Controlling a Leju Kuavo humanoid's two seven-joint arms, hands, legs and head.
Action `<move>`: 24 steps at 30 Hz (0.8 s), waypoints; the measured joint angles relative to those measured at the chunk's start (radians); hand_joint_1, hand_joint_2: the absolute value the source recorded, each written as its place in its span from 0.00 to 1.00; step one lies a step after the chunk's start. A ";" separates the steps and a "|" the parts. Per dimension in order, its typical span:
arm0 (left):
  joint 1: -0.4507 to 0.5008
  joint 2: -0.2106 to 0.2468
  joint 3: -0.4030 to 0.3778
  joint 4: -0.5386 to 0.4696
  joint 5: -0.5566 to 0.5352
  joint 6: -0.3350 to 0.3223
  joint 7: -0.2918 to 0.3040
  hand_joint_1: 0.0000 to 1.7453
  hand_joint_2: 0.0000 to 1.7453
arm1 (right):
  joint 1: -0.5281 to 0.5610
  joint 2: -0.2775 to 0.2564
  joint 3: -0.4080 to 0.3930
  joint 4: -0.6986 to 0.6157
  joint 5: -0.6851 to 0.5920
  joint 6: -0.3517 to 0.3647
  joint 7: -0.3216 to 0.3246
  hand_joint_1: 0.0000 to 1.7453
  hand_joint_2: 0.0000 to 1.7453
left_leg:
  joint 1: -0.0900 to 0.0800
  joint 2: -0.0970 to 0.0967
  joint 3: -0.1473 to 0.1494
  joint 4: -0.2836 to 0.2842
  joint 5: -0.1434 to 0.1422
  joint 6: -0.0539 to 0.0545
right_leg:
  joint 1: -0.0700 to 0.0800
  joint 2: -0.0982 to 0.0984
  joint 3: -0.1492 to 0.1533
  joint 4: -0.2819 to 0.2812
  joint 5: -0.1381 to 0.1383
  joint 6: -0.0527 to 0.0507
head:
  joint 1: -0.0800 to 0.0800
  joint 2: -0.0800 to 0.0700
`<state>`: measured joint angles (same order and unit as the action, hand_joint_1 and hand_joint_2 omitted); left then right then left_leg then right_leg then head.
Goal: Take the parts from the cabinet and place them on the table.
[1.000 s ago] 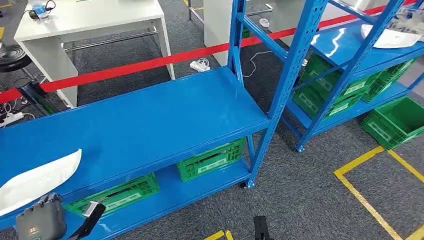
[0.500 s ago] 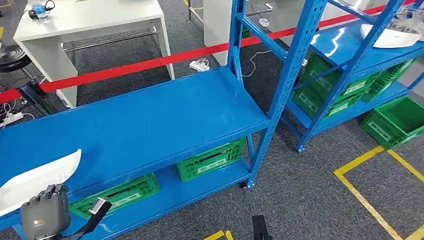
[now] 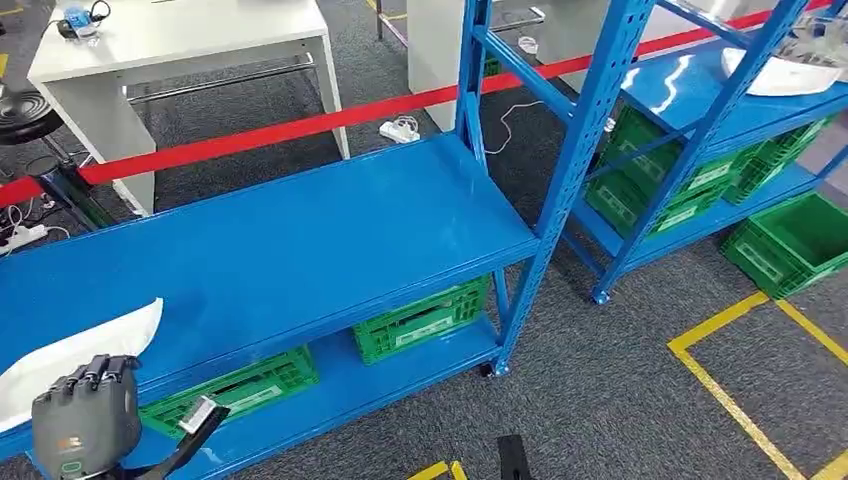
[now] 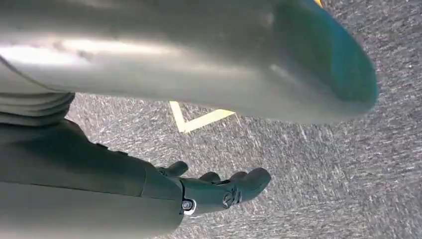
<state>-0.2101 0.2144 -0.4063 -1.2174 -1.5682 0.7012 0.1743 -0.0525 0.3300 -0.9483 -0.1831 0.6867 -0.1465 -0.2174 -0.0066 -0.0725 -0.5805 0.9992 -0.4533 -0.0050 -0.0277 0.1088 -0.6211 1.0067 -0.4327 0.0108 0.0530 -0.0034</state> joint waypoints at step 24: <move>0.069 -0.130 0.126 -0.154 0.055 0.000 -0.284 1.00 1.00 | 0.001 -0.019 -0.002 0.000 0.014 -0.010 0.018 0.00 0.00 | 0.000 0.000 0.000 0.000 0.000 0.000 | 0.000 0.000 0.000 0.000 0.000 0.000 | 0.000 0.000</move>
<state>-0.1414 0.0846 -0.2803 -1.3718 -1.5129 0.7012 -0.1099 -0.0516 0.3113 -0.9499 -0.1831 0.7008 -0.1564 -0.1999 -0.0068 -0.0725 -0.5803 0.9994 -0.4536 -0.0051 -0.0279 0.1086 -0.6208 1.0067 -0.4327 0.0109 0.0530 -0.0034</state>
